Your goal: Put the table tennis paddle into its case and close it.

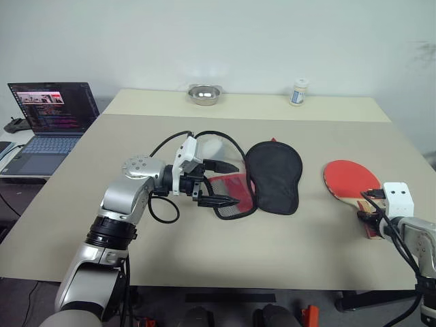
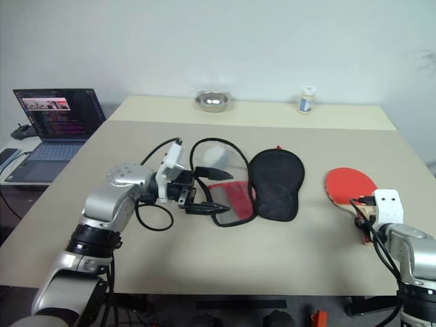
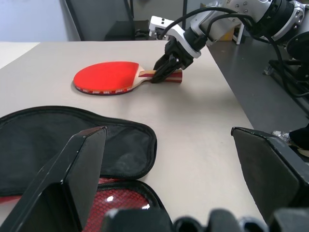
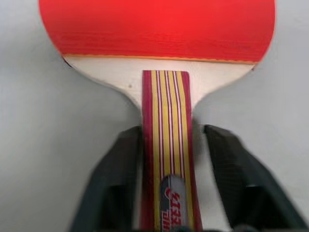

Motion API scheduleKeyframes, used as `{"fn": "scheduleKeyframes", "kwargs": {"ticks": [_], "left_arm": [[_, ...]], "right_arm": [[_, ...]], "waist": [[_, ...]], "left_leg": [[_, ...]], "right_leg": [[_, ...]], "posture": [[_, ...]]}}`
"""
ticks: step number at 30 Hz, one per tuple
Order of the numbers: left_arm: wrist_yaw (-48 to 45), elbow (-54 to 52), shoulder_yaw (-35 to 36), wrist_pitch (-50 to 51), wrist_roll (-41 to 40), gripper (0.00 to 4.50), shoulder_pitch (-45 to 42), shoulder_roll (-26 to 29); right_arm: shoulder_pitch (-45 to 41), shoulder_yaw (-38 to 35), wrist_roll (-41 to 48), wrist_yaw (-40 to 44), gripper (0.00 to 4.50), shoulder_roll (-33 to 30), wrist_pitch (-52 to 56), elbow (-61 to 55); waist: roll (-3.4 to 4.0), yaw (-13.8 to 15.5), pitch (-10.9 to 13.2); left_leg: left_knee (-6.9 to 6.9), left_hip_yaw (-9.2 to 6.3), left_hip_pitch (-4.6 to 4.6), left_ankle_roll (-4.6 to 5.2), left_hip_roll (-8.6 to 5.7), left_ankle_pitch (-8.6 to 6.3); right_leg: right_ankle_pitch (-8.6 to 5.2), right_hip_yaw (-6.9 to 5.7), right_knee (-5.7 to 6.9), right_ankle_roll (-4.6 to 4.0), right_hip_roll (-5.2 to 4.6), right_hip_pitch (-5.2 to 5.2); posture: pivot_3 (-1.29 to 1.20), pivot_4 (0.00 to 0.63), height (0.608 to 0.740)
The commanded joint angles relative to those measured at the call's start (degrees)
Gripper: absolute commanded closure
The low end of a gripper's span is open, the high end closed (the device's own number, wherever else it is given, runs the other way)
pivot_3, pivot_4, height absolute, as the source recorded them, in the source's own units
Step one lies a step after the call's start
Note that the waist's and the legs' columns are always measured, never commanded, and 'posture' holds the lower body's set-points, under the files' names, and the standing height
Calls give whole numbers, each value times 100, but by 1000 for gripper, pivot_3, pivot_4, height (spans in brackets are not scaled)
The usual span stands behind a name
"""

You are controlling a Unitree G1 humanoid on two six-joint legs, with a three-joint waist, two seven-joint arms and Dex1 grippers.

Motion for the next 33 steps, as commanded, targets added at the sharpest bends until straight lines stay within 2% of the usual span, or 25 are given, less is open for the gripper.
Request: {"fn": "scheduleKeyframes", "kwargs": {"ticks": [1,2,8,22,28,31,33], "left_arm": [[-56,-157,4,-8,-23,0,-103,-6],[-49,-155,6,-14,-22,0,-94,-9],[-31,-145,29,-60,-30,0,-58,-34],[-74,-284,97,11,-165,0,-43,-64],[-50,-352,137,100,-245,0,-9,-37],[-2,-341,171,109,-262,0,-11,-32],[33,-343,191,109,-272,0,-5,-28]], "right_arm": [[86,125,268,403,892,-87,-18,21],[38,96,292,456,553,-100,-56,119],[-336,46,311,575,553,-167,-277,714],[-720,510,59,655,553,-244,-1009,1606],[-788,465,21,511,2538,-122,-1095,1641],[-852,421,28,438,3383,-92,-1104,1587],[-915,352,71,396,3396,-92,-1036,1454]], "waist": [[0,-16,0],[0,-24,0],[-1,-78,0],[-12,-164,-5],[-13,-164,-6],[-13,-163,-6],[-12,-164,-5]], "left_leg": [[0,1,2,0,0,0],[0,1,3,0,1,0],[-1,1,21,0,2,0],[1,12,82,2,1,2],[-2,13,81,2,4,2],[-2,14,81,2,3,2],[-2,14,80,2,2,2]], "right_leg": [[0,1,1,0,0,0],[0,2,2,0,1,0],[0,7,8,1,5,9],[5,21,2,5,1,70],[4,21,1,4,1,69],[4,21,1,4,1,69],[4,22,0,4,0,69]], "posture": [[0,150,740],[0,150,740],[0,150,740],[0,150,740],[0,150,740],[0,150,740],[0,150,740]]}}
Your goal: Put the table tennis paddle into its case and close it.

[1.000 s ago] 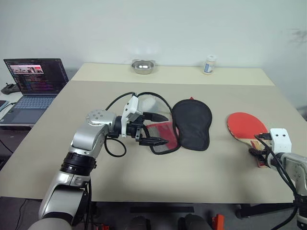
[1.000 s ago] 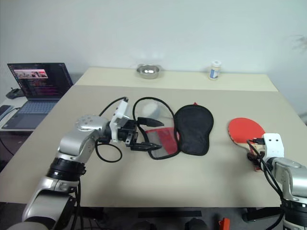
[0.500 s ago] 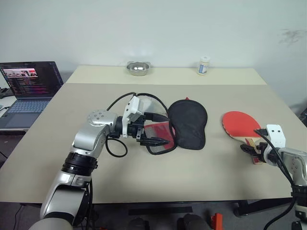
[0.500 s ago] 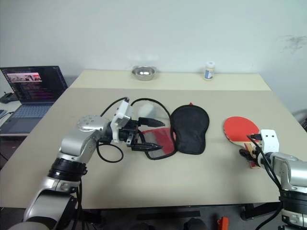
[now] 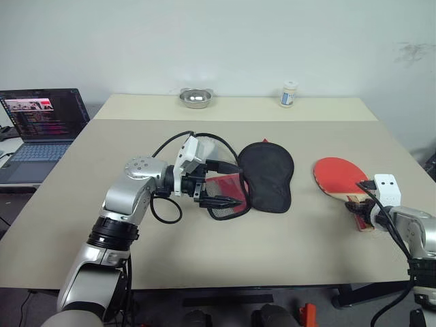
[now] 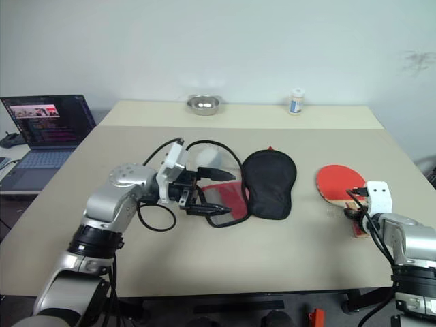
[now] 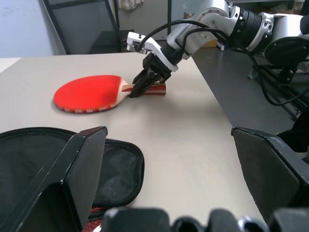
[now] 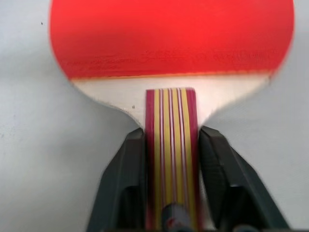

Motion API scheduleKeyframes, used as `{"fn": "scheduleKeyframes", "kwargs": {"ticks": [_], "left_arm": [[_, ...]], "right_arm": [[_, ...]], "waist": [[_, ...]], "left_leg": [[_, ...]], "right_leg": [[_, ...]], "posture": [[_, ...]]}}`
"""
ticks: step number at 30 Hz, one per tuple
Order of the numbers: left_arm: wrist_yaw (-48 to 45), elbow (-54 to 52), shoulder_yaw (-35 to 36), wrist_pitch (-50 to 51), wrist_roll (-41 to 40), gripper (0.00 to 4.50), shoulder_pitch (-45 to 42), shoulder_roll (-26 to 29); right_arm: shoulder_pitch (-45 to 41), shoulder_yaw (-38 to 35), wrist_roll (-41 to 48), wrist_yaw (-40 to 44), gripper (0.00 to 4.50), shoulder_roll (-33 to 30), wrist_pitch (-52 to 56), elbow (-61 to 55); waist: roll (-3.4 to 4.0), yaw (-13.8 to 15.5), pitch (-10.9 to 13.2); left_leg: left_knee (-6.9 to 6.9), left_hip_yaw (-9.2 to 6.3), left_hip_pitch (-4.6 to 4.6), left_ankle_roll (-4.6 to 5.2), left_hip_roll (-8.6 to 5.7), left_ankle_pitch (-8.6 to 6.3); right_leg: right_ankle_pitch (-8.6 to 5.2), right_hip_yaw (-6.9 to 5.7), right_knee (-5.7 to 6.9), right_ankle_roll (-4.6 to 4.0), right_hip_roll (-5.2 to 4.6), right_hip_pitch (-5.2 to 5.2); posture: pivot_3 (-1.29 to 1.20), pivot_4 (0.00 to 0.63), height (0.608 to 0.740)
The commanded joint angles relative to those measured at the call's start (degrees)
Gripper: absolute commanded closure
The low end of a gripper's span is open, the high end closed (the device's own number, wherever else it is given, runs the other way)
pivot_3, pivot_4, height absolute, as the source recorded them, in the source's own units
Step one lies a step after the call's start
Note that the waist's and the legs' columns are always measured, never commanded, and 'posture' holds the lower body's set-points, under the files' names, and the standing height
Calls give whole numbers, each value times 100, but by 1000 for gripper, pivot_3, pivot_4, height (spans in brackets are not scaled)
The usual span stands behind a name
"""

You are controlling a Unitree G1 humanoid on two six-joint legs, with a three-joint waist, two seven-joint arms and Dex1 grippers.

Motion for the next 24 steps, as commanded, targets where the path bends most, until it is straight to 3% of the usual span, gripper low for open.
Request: {"fn": "scheduleKeyframes", "kwargs": {"ticks": [1,7,13,18,24], "left_arm": [[38,-229,162,15,-103,0,-21,40],[167,-319,246,78,-124,0,98,93],[279,-414,265,137,-162,0,176,77],[447,-420,385,180,-145,0,283,134],[657,-584,454,246,-124,0,452,195]], "right_arm": [[-156,-116,72,-101,3396,11,83,-223],[-611,-605,535,-227,3396,-11,811,-1208],[-1402,-920,1048,-512,3396,491,1851,-2101],[-1613,-313,945,-1472,3396,2289,2317,-2788],[-1433,524,410,-2055,3396,3201,1635,-2352]], "waist": [[0,0,0],[35,-2,22],[42,15,25],[42,1,25],[44,34,26]], "left_leg": [[0,0,0,0,0,0],[-5,7,-9,0,0,0],[-13,5,-23,-1,15,0],[-13,3,-30,-2,23,1],[-4,-1,-91,-14,15,9]], "right_leg": [[0,0,0,0,0,-1],[0,7,3,0,-1,-17],[0,4,6,-3,-1,-38],[4,-4,5,-17,-5,-40],[15,-10,17,-34,-3,-98]], "posture": [[0,150,740],[0,150,740],[0,150,740],[0,150,740],[0,150,740]]}}
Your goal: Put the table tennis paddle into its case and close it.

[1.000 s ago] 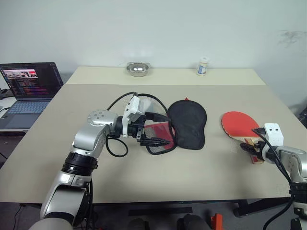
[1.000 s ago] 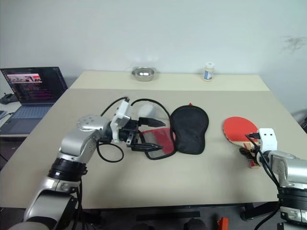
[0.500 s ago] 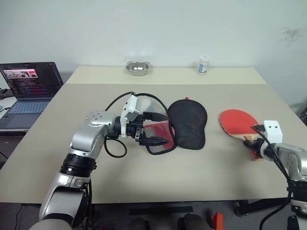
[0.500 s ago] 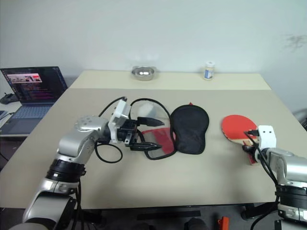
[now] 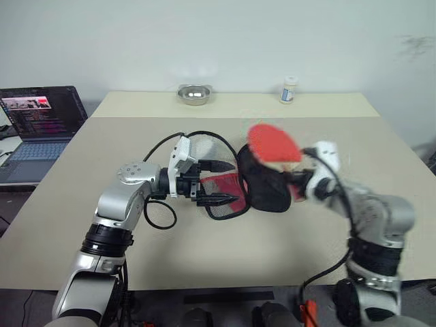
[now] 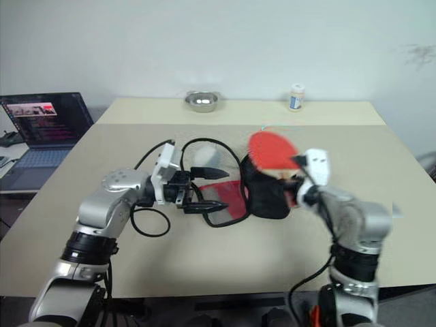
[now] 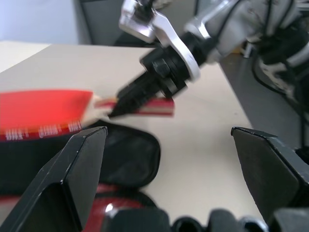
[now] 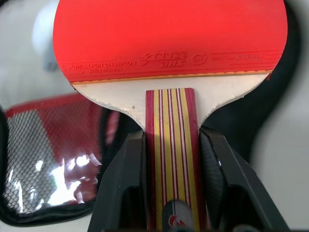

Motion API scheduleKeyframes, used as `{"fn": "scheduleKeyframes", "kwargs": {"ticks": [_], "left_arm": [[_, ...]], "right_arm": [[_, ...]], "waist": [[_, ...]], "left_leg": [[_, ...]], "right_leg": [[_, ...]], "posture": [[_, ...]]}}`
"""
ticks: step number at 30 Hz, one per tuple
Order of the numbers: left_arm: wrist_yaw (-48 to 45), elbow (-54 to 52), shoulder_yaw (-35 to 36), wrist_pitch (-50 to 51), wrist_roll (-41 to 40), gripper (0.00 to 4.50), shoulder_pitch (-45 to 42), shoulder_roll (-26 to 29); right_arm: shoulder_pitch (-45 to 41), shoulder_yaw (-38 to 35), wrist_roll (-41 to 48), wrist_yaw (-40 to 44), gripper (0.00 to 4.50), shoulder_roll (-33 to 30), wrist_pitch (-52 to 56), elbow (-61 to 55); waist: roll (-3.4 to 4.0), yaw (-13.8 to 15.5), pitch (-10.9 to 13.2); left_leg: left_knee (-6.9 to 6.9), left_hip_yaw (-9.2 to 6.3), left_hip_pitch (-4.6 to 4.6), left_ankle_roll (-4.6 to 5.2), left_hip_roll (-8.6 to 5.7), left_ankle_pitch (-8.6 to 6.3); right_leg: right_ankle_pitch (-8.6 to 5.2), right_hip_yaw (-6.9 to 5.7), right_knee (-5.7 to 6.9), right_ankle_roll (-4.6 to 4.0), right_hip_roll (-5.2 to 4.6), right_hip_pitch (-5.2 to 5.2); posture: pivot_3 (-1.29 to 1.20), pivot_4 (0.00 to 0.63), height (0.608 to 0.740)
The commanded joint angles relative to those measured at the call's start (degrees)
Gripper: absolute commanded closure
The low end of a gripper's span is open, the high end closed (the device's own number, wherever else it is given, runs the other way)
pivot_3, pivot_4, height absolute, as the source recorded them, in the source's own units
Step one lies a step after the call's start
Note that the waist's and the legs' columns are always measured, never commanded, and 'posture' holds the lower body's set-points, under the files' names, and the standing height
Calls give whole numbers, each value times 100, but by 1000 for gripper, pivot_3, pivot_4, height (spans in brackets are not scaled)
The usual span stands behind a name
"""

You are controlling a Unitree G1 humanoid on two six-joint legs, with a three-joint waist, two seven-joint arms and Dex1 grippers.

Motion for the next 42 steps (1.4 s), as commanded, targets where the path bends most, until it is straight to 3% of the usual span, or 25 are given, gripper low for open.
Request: {"fn": "scheduleKeyframes", "kwargs": {"ticks": [1,12,38,42], "left_arm": [[135,-336,163,10,-74,0,23,59],[313,-506,184,49,-108,0,154,127],[312,-477,153,9,-47,0,104,153],[305,-451,146,-4,-15,0,106,187]], "right_arm": [[-61,229,-278,-261,3396,150,-662,190],[-125,340,-727,-508,3396,212,-1624,1262],[40,543,-900,-691,3396,554,-1795,1542],[43,559,-861,-721,2107,684,-1722,1400]], "waist": [[0,18,0],[-2,-8,-1],[-2,-19,-1],[-2,-20,-1]], "left_leg": [[2,-3,-7,0,-10,0],[3,-7,-8,2,-8,-1],[4,-5,-6,1,-8,0],[4,-6,-5,1,-6,0]], "right_leg": [[0,-4,-3,0,0,-2],[2,-4,-6,2,-10,0],[2,-3,-2,2,-5,-1],[2,-3,-1,2,-5,-1]], "posture": [[0,150,740],[0,150,740],[0,150,740],[0,150,740]]}}
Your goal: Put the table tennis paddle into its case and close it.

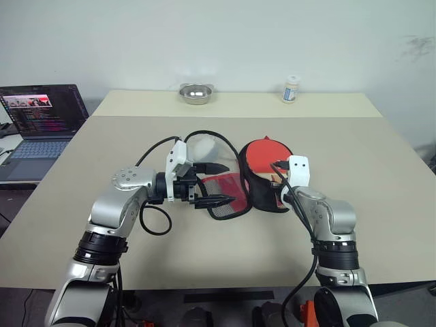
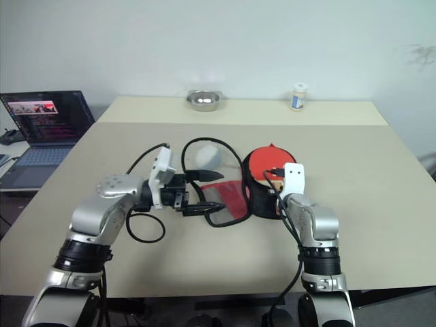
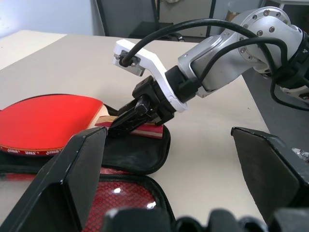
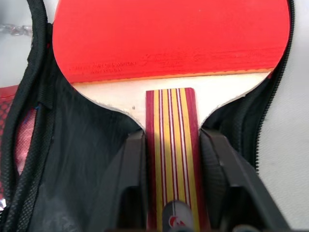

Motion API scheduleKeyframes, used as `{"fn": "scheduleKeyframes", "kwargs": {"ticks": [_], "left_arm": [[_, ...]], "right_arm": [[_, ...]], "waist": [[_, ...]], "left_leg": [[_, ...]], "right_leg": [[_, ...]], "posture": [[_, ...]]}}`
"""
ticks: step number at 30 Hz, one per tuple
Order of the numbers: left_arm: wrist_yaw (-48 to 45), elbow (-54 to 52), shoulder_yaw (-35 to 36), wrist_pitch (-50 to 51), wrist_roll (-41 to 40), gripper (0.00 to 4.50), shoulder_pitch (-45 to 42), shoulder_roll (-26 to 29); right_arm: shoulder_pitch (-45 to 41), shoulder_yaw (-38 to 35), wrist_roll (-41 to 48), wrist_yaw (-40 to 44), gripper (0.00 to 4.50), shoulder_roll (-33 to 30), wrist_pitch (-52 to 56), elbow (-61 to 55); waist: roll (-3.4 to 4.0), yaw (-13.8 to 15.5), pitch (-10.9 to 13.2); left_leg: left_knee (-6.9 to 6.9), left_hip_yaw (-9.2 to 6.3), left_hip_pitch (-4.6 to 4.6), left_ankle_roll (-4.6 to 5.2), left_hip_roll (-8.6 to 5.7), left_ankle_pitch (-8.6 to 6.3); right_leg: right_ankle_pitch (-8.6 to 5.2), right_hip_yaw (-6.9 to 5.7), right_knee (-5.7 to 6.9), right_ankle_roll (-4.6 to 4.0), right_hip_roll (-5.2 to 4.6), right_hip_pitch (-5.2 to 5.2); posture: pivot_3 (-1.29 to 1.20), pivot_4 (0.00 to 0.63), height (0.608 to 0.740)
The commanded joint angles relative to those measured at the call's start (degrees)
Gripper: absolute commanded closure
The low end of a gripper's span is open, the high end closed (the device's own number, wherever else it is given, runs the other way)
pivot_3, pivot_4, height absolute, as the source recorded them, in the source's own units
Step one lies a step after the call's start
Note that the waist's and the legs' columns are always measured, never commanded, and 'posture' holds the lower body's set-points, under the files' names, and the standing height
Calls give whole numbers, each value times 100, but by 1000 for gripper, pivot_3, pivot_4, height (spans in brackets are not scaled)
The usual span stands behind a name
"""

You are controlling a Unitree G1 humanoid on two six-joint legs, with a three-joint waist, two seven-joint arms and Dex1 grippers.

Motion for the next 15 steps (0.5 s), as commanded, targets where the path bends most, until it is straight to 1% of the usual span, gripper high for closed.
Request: {"fn": "scheduleKeyframes", "kwargs": {"ticks": [1,6,10,15], "left_arm": [[-7,-127,137,-102,-19,0,-96,80],[5,-126,131,-112,-7,0,-90,80],[45,-153,168,-82,4,0,-42,131],[207,-139,253,93,39,0,93,326]], "right_arm": [[-14,84,64,-6,1728,148,34,-334],[-50,135,58,42,32,195,97,-426],[-15,199,190,348,32,-205,418,-1049],[285,187,741,1272,32,-1350,1102,-2206]], "waist": [[0,0,0],[0,1,0],[0,4,0],[0,10,0]], "left_leg": [[0,0,0,0,1,0],[0,0,0,0,-1,0],[1,0,-2,0,-6,0],[-1,-1,-4,1,-8,-1]], "right_leg": [[0,0,0,0,0,0],[0,-1,1,0,0,0],[0,-1,-1,0,0,0],[0,-2,-7,0,-1,0]], "posture": [[0,150,740],[0,150,740],[0,150,740],[0,150,740]]}}
